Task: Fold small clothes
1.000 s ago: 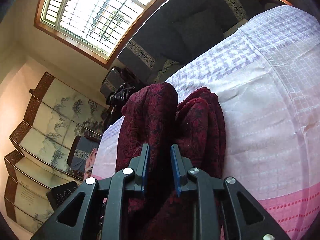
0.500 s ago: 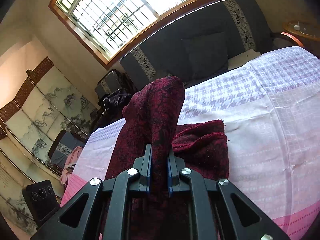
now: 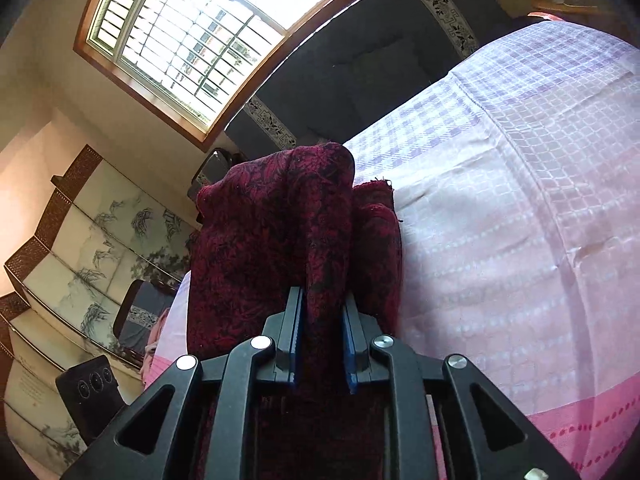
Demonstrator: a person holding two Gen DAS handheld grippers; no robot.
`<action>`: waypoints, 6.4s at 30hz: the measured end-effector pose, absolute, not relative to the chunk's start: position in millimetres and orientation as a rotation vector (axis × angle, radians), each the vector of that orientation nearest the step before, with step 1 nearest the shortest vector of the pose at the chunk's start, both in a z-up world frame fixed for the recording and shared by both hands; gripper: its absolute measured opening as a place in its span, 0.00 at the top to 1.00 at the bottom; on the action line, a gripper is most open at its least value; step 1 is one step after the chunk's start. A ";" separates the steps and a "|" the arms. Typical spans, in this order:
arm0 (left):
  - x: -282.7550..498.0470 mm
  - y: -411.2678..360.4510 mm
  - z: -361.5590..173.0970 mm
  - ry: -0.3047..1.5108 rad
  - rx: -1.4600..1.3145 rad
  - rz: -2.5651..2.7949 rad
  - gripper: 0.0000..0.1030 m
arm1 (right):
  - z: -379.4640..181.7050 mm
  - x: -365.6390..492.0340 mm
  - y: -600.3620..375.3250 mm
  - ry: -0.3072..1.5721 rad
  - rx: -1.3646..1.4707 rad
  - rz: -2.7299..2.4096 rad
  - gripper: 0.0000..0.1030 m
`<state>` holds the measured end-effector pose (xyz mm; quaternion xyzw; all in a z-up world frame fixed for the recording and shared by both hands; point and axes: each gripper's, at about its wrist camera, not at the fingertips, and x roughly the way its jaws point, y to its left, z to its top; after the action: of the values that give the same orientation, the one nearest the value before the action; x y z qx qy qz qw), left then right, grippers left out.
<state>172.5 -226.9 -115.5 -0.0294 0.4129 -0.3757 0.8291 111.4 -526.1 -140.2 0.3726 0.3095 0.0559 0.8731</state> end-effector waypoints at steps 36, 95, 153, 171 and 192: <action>165.0 -212.2 -126.1 0.803 -0.149 -0.709 0.17 | -164.1 154.9 -548.8 0.598 0.945 0.179 0.58; 145.8 -227.5 -146.3 0.860 -0.128 -0.658 0.14 | -50.6 175.8 -412.5 0.702 0.095 0.127 0.88; 131.0 -222.0 -133.5 0.767 0.105 -0.581 0.12 | -142.2 40.6 -424.7 0.803 0.048 0.092 1.00; 121.0 -228.1 -131.1 0.715 0.174 -0.541 0.12 | -143.1 45.8 -439.5 0.842 0.280 0.030 1.00; 103.1 -227.5 -104.5 0.612 0.313 -0.504 0.12 | -143.5 40.3 -435.9 0.837 0.323 0.015 1.00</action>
<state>103.1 -227.5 -104.5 0.1518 0.2966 -0.2446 0.9106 40.3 -435.9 -143.5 0.1560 0.4044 0.0074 0.9012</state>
